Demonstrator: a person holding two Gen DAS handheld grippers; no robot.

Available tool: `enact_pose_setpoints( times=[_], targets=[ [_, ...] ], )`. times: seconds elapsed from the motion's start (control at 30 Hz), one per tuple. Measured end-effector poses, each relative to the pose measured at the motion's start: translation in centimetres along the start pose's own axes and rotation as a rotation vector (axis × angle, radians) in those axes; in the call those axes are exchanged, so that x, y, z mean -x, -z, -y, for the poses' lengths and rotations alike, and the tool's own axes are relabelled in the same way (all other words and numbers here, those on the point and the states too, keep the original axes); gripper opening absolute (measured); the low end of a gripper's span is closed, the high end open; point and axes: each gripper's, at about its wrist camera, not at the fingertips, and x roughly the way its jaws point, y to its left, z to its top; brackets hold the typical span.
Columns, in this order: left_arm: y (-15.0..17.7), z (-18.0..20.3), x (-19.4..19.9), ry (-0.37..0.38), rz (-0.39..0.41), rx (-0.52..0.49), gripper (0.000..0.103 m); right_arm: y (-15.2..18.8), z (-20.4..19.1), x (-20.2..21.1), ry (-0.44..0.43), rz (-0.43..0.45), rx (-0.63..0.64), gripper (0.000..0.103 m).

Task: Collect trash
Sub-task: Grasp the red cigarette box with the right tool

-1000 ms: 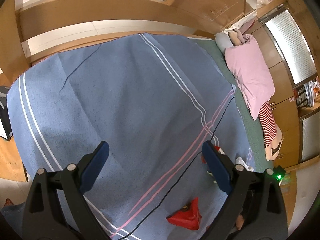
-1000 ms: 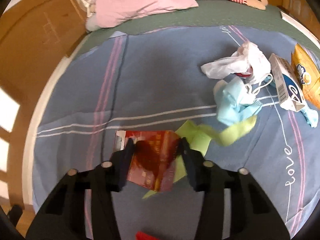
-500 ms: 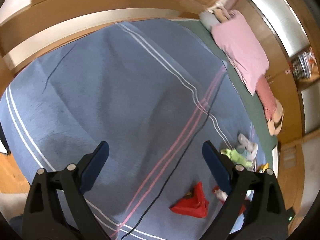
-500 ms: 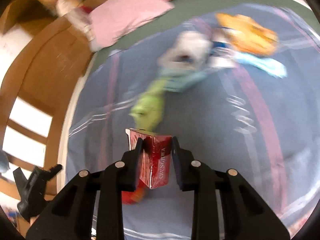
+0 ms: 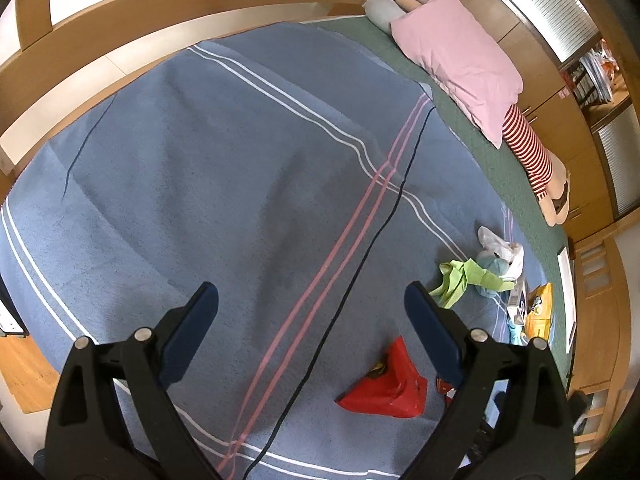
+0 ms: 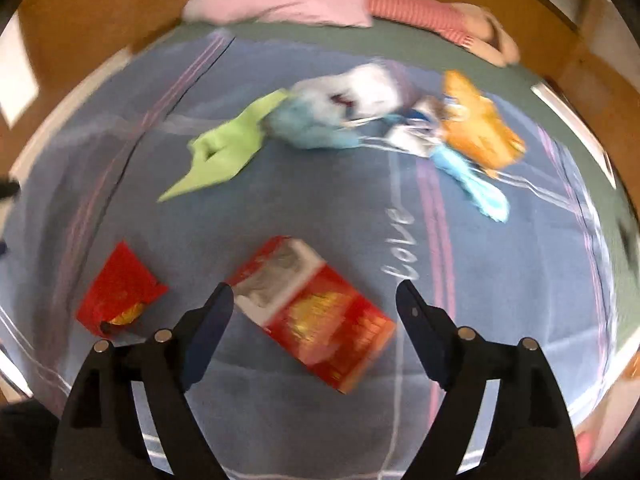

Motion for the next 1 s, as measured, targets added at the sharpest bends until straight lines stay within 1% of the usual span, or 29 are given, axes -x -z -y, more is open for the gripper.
enact_pose_setpoints(
  times=[0.07,0.13,0.33,0.43,0.53,0.57,0.67,0.8,1.0],
  targets=[
    [-0.2,0.0,-0.1,0.001,-0.003,0.003,0.094,-0.1,-0.2,-1.2,-0.012,-0.031,-0.008,0.082],
    [-0.2,-0.1,-0.1,0.003,-0.003,0.004,0.094,-0.1,-0.5,-1.4,0.011,-0.011,0.0,0.082],
    [0.0,-0.1,0.0,0.008,-0.006,0.0,0.094,0.0,-0.2,-1.9,0.017,-0.039,-0.02,0.079],
    [0.0,0.0,0.0,0.006,-0.008,-0.003,0.094,0.1,1.0,-2.4,0.024,-0.059,-0.099,0.079],
    [0.1,0.1,-0.2,0.005,-0.018,-0.01,0.094,0.2,2.5,-3.1,0.068,-0.097,-0.2,0.079],
    [0.1,0.2,-0.2,0.005,-0.023,-0.015,0.094,0.2,2.7,-3.2,0.069,-0.104,-0.218,0.079],
    [0.4,0.7,-0.5,0.003,-0.036,-0.045,0.094,0.1,3.3,-3.8,0.043,-0.1,-0.228,0.079],
    [0.4,0.8,-0.5,0.002,-0.034,-0.047,0.094,-0.6,3.5,-4.6,-0.019,-0.104,-0.222,0.084],
    [0.3,0.8,-0.7,0.001,-0.038,-0.046,0.094,-0.1,4.0,-4.5,-0.114,-0.154,-0.318,0.084]
  ],
)
